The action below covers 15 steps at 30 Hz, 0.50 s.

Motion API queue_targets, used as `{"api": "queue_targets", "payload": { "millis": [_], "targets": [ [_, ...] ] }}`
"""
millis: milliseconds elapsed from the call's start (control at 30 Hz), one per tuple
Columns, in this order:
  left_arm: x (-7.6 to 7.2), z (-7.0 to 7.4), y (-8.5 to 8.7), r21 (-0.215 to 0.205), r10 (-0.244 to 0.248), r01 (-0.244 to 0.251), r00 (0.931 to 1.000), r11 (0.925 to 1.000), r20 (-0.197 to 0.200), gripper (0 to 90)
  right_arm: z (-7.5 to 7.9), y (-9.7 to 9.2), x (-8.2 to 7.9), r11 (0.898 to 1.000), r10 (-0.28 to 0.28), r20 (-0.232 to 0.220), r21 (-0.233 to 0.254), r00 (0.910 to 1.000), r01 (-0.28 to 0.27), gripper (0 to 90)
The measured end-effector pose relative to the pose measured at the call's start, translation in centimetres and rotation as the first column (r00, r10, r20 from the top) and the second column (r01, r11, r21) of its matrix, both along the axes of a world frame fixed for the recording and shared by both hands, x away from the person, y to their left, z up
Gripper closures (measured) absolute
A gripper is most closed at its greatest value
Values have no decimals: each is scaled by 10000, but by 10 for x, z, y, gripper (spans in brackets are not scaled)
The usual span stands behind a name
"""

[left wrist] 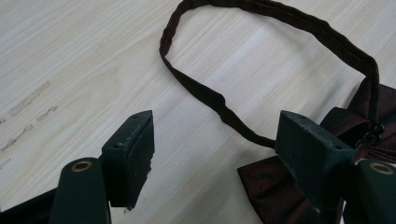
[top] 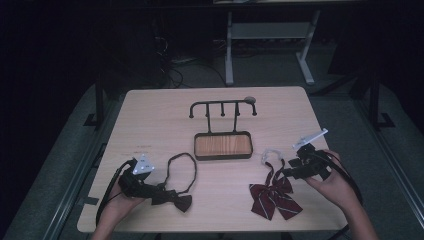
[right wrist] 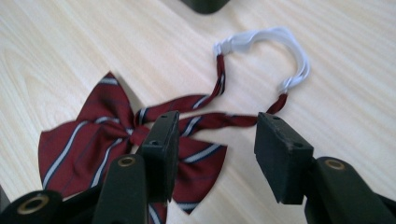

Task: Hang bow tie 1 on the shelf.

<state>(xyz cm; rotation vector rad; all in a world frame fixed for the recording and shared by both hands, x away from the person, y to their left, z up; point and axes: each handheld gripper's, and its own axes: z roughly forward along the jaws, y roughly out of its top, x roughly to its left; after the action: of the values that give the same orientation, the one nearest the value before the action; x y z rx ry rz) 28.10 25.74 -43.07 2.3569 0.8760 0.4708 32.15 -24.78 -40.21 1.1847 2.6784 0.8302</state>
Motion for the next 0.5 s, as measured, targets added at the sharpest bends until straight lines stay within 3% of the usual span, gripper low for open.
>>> {"api": "queue_targets", "payload": {
  "millis": [500],
  "targets": [
    [0,1,1,-153,65,-65,10000,9999,41,286,9,19,39,9973,50,-220,-726,9997,-66,504]
  ]
}}
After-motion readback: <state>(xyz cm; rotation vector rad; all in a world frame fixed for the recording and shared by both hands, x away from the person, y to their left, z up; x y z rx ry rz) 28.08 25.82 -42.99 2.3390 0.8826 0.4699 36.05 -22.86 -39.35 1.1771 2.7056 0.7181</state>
